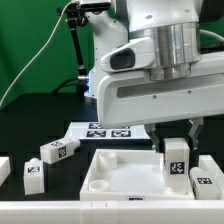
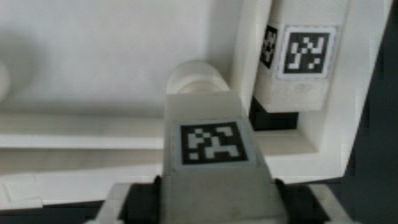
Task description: Assemble one leg
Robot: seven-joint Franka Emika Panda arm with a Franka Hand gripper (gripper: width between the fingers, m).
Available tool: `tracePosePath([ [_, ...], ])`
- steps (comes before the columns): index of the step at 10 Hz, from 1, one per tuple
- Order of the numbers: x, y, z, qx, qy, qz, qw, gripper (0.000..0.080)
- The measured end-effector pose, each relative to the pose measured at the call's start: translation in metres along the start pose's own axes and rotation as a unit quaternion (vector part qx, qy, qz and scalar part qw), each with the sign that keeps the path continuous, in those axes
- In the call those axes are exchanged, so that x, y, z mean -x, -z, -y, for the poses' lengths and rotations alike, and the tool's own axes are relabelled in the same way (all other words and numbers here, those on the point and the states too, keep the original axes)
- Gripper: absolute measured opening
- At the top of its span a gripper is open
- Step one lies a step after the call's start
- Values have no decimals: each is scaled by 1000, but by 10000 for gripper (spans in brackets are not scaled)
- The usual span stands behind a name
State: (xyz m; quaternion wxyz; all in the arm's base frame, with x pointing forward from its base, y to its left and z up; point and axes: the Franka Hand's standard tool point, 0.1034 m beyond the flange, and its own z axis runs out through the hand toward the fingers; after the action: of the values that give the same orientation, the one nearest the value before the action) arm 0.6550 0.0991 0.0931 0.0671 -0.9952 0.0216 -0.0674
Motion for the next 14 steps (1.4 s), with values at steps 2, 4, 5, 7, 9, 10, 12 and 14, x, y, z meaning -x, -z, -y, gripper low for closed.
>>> tracePosePath([
  [2, 0, -1, 3, -9, -79, -8, 997, 287],
  [4, 1, -1, 4, -16, -193, -9, 981, 287],
  [5, 0, -2, 3, -17, -241, -9, 970, 287],
  [7, -1, -2, 3, -25, -336, -11, 942, 287],
  [9, 0, -2, 3, -24, -404, -11, 914, 287],
  [10, 1, -2, 3, -26, -429, -9, 903, 287],
  [12, 1, -2, 3, -24, -392, -9, 920, 297],
  [14, -1, -1, 3, -24, -326, -7, 945, 608],
])
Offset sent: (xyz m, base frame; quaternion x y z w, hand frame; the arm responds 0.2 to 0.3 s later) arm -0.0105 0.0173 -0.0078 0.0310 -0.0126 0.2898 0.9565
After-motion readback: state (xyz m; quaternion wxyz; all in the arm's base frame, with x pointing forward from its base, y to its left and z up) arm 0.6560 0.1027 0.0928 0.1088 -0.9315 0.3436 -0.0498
